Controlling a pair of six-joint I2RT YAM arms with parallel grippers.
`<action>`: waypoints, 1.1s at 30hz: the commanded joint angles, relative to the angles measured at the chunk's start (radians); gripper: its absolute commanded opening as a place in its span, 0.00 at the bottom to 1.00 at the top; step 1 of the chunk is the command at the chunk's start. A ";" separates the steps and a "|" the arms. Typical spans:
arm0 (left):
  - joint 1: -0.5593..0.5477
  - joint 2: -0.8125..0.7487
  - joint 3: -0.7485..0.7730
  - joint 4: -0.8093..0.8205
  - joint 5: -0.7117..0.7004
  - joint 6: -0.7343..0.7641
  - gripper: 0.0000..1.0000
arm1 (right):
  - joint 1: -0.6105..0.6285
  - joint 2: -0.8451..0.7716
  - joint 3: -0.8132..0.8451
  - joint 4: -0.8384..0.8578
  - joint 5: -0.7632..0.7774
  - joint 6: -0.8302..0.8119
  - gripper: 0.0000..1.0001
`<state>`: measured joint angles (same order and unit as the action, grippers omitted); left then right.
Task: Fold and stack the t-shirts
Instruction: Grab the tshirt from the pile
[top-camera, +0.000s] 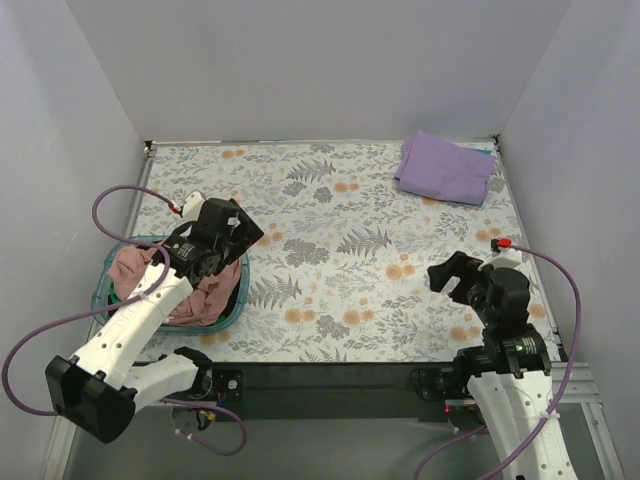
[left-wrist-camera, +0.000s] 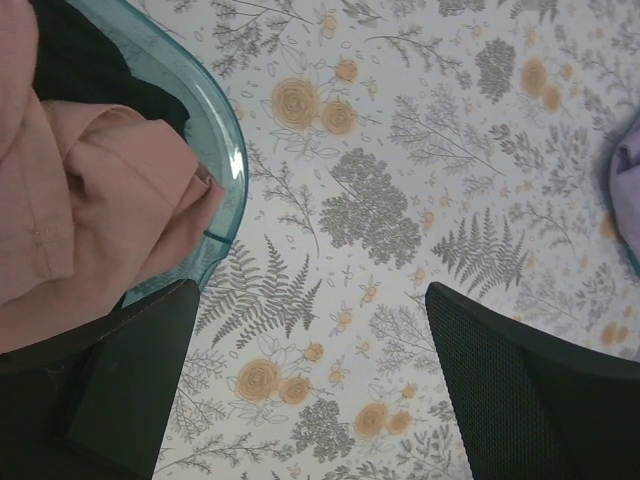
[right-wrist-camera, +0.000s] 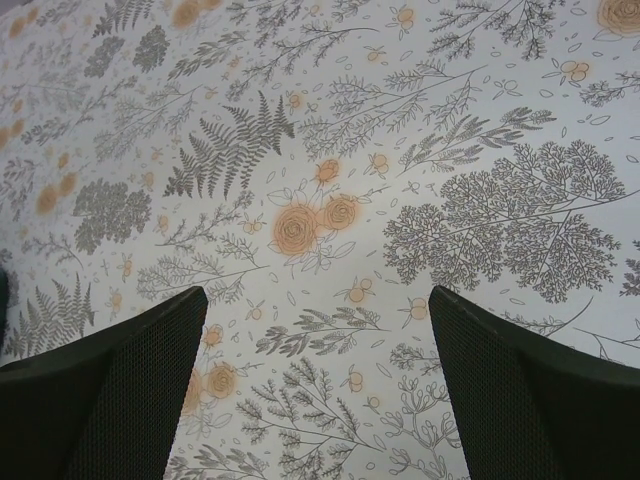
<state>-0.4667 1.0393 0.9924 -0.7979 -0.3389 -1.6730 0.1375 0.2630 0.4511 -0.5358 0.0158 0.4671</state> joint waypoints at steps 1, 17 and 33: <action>0.003 0.037 0.055 -0.115 -0.113 -0.027 0.97 | -0.001 0.082 0.103 0.046 -0.010 -0.039 0.98; 0.329 0.163 -0.046 -0.258 -0.239 -0.260 0.98 | -0.001 0.482 0.190 0.129 -0.241 -0.127 0.98; 0.459 0.297 -0.032 -0.172 -0.218 -0.246 0.45 | -0.003 0.437 0.161 0.123 -0.215 -0.128 0.98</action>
<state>-0.0128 1.3598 0.9375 -0.9585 -0.5426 -1.9152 0.1375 0.7204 0.5949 -0.4389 -0.2081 0.3405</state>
